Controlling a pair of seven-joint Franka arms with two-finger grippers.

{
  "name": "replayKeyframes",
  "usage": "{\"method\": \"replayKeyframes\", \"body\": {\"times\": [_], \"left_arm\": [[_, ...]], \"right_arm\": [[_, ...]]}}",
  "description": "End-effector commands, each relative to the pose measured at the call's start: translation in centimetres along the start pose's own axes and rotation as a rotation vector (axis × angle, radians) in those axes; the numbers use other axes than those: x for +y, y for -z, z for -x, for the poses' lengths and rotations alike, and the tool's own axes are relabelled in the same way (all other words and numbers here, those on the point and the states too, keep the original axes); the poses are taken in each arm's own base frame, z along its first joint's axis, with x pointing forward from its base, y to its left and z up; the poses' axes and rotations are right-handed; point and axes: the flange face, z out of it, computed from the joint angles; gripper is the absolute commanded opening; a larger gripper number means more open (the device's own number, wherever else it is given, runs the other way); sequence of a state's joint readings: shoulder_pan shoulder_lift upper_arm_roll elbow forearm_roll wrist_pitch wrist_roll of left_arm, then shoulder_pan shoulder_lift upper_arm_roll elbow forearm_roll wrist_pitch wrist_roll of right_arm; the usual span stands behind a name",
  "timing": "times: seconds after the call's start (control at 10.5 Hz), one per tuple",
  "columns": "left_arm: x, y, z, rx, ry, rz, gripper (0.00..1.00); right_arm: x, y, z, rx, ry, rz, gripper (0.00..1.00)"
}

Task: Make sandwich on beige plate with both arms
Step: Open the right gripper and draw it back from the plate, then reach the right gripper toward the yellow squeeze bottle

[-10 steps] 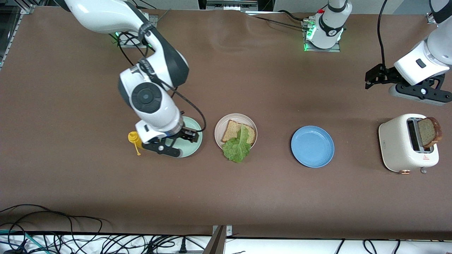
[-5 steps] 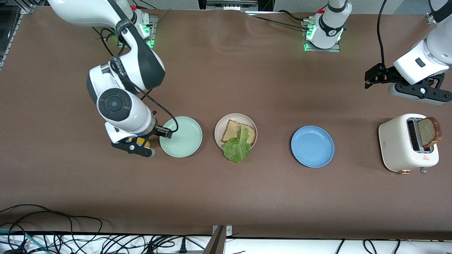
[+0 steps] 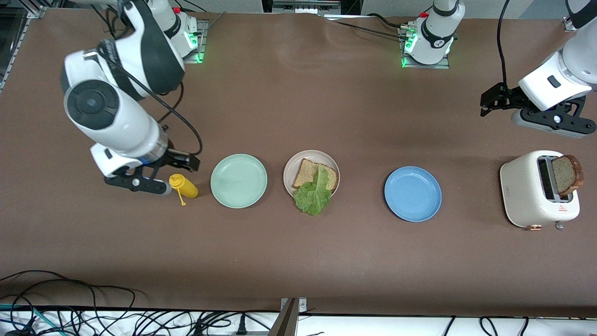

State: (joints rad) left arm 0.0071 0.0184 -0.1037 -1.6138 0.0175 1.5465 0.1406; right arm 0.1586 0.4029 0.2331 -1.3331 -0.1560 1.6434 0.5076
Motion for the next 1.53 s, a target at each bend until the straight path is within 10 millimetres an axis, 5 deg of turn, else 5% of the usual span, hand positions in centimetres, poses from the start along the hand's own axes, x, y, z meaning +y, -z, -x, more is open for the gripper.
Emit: {"method": "replayKeyframes", "body": {"times": [0.0,0.48,0.96,1.43], "left_arm": [[-0.1,0.4,0.4,0.000,0.004,0.021,1.00],[0.0,-0.1,0.0,-0.009,0.008,0.012,1.00],[0.5,-0.5,-0.4,-0.013,0.000,0.016,1.00],[0.1,-0.7,-0.3,-0.017,0.008,0.023,1.00]], "right_arm": [[5.0,-0.1,5.0,0.052,0.148,-0.064,1.00],[7.7,-4.1,7.4,0.156,0.480,-0.091,1.00],[16.0,-9.4,4.6,0.242,0.765,-0.306,1.00],[21.9,-18.3,2.6,0.367,0.980,-0.540,1.00]]}}
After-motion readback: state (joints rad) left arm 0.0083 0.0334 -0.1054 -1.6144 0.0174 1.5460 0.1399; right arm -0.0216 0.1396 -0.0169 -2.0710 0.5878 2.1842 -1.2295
